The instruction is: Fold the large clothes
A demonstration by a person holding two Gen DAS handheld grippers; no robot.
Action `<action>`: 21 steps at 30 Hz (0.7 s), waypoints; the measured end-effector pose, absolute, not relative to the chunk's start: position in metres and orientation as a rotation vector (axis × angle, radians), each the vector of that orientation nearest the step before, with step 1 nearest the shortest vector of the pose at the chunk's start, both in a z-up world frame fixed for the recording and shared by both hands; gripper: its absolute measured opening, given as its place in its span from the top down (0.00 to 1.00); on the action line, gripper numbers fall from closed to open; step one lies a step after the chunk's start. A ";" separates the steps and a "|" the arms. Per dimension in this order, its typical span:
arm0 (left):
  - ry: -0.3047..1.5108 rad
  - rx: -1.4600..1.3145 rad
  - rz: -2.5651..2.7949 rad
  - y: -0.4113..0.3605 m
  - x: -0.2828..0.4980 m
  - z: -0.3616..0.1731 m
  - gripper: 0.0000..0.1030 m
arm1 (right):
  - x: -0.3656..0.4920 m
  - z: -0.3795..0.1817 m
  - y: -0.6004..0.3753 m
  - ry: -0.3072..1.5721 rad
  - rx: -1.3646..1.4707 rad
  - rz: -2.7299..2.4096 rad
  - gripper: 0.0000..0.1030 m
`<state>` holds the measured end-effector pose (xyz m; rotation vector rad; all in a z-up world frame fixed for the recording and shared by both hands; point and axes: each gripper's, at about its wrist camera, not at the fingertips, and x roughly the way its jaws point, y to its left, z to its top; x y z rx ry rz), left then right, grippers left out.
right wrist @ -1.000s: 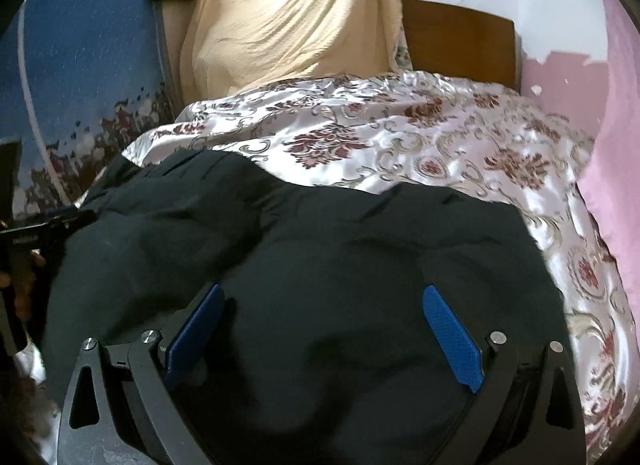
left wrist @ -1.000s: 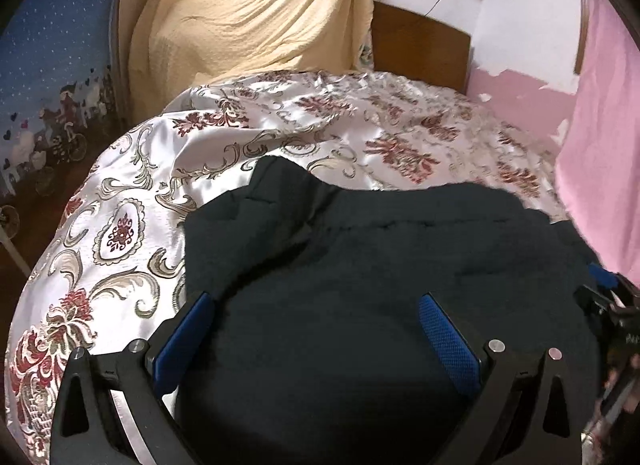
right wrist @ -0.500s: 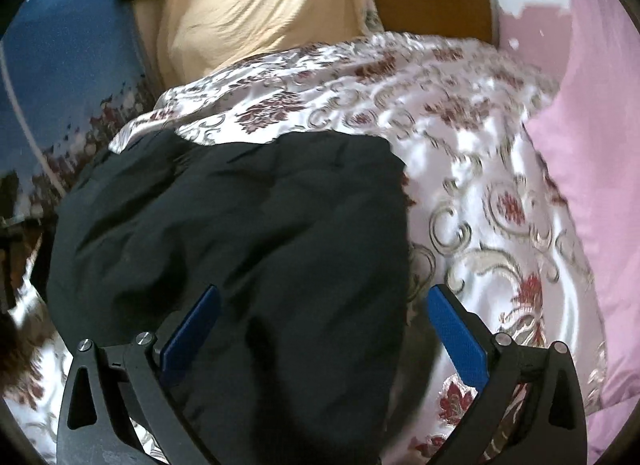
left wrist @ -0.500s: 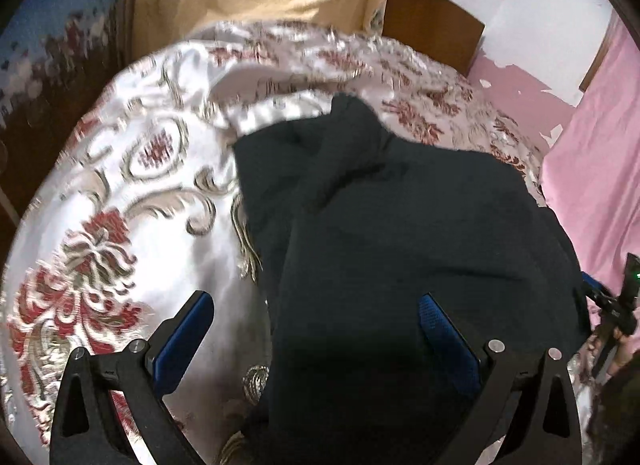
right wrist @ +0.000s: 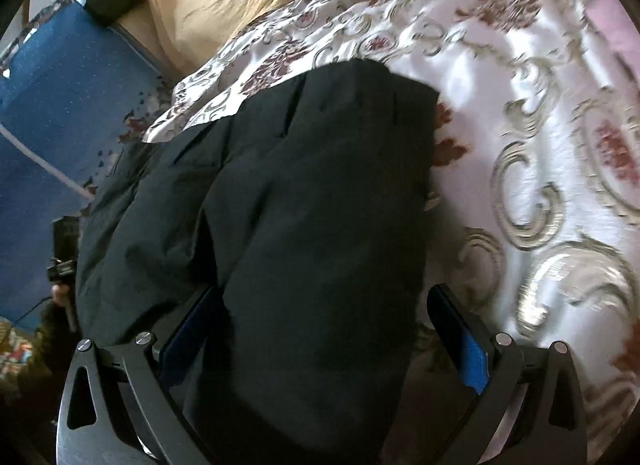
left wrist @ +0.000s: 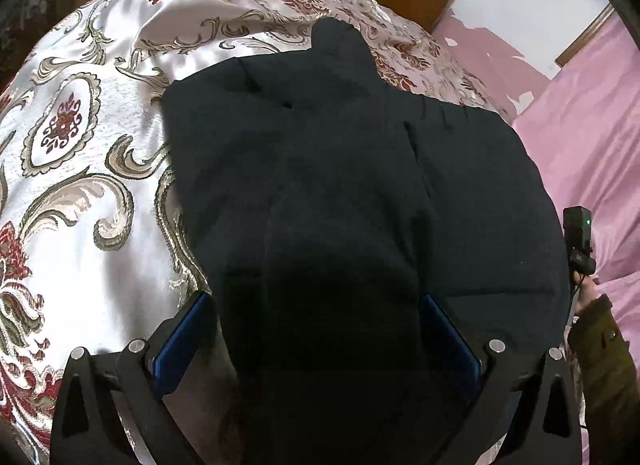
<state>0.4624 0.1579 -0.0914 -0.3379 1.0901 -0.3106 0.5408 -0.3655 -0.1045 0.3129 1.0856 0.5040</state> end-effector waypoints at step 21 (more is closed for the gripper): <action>1.071 -0.306 -0.238 0.134 0.474 -0.098 0.00 | 0.555 -0.131 -0.321 1.097 0.380 0.546 0.01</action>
